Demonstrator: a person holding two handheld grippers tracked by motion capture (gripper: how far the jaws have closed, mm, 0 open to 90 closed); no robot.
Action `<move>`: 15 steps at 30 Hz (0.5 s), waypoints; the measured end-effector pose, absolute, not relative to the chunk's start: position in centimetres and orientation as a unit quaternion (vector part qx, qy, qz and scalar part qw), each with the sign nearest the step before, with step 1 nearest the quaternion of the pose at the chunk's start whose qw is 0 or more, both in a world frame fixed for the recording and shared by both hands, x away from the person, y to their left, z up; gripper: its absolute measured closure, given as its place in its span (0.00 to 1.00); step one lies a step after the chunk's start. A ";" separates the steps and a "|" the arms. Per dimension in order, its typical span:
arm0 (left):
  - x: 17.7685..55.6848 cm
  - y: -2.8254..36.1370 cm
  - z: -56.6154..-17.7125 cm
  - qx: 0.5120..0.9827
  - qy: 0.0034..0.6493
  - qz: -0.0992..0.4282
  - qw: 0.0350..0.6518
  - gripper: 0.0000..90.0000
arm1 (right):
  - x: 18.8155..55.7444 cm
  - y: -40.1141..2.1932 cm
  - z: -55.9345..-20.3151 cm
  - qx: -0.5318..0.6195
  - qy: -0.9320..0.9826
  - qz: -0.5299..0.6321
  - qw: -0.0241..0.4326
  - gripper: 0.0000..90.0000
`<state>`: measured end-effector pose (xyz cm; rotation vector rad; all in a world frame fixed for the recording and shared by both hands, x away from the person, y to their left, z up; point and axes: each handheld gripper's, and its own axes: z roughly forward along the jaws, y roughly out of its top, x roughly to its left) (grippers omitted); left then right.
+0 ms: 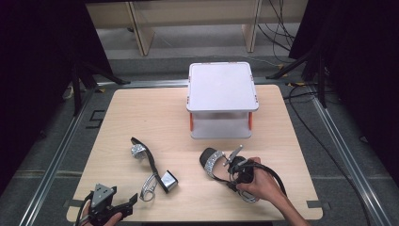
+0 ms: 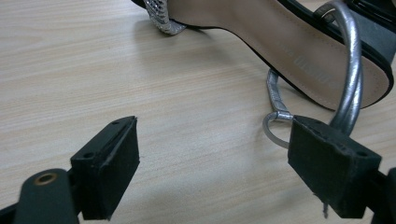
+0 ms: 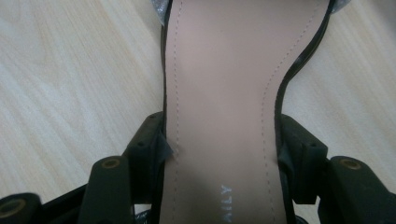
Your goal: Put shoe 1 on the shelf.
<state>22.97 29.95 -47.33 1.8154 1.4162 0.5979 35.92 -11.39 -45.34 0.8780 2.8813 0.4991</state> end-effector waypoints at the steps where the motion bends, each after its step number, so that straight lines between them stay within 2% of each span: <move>1: 23.0 29.9 -47.4 0.706 0.553 0.234 0.375 0.18 | 36.0 -11.4 -45.4 0.285 0.943 0.165 0.044 0.47; 6: 22.8 29.9 -47.3 0.707 0.552 0.235 0.374 0.18 | 35.8 -11.4 -45.6 0.306 0.939 0.154 0.039 0.44; 8: 22.9 30.0 -47.4 0.704 0.551 0.237 0.381 0.18 | 35.9 -11.5 -45.6 0.287 0.943 0.164 0.038 0.47; 15: 22.9 29.9 -47.2 0.706 0.553 0.234 0.375 0.18 | 35.9 -11.4 -45.1 0.280 0.944 0.167 0.051 0.48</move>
